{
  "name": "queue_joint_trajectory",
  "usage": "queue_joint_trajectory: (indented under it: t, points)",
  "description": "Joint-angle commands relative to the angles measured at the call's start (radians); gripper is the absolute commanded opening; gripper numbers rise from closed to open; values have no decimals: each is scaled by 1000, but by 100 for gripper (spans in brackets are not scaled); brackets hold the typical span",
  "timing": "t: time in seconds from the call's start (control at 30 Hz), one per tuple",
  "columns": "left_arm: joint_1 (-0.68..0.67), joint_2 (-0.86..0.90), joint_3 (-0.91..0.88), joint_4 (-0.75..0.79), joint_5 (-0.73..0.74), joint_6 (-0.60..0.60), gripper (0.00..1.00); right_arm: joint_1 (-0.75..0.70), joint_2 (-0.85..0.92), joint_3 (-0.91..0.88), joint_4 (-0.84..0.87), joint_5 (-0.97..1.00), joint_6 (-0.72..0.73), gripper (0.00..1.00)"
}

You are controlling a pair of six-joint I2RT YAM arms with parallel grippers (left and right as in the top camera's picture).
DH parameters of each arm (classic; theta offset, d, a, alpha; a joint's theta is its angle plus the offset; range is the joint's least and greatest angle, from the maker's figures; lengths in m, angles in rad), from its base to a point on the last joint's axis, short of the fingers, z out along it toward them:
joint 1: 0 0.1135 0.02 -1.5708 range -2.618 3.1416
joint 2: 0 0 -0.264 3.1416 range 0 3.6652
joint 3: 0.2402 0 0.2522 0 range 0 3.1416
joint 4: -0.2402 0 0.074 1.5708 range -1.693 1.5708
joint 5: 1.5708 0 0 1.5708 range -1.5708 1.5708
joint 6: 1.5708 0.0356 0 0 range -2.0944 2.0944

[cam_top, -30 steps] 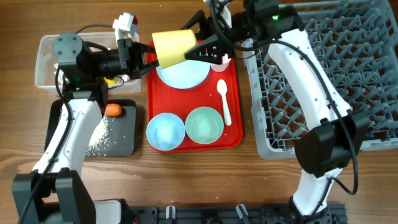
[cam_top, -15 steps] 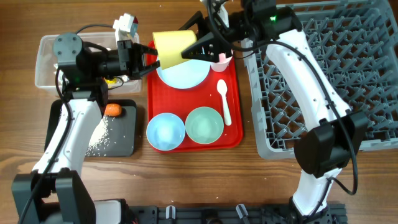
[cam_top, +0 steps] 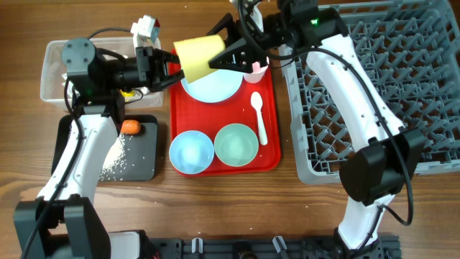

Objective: Sort waste into correct bins and load items into the dishwasher rack
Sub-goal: 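Grasp the yellow cup with the right gripper and release the left, then carry the yellow cup right and place it upside down in the rack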

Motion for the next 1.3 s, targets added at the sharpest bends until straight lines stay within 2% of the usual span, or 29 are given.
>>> queue_joint_trajectory:
  t: [0.0, 0.1, 0.33, 0.6, 0.8, 0.9, 1.07, 1.17, 1.27]
  points:
    - [30, 0, 3, 0, -33, 5, 22, 24, 9, 8, 13, -70, 17, 19]
    - [49, 0, 3, 0, -32, 5, 28, 24, 9, 8, 20, -70, 16, 18]
    - [77, 0, 3, 0, -28, 5, 29, 12, 9, 8, 20, -66, 27, 18]
    - [163, 0, 3, 0, -13, 5, 30, -62, 9, 8, 31, 87, 165, 17]
    - [171, 0, 3, 0, -8, 9, 30, -130, 7, 8, 28, 531, 422, 14]
    - [171, 0, 3, 0, -5, 55, 30, -166, 1, 9, 5, 734, 489, 14]
    - [170, 0, 3, -1, -2, 59, 30, -215, -42, 27, -151, 1178, 489, 15]
    - [170, 0, 3, -2, -2, 87, 32, -226, -55, 84, -273, 1361, 483, 15]
    - [170, 0, 3, -103, -21, 162, 33, -226, -55, 158, -377, 1516, 484, 15]
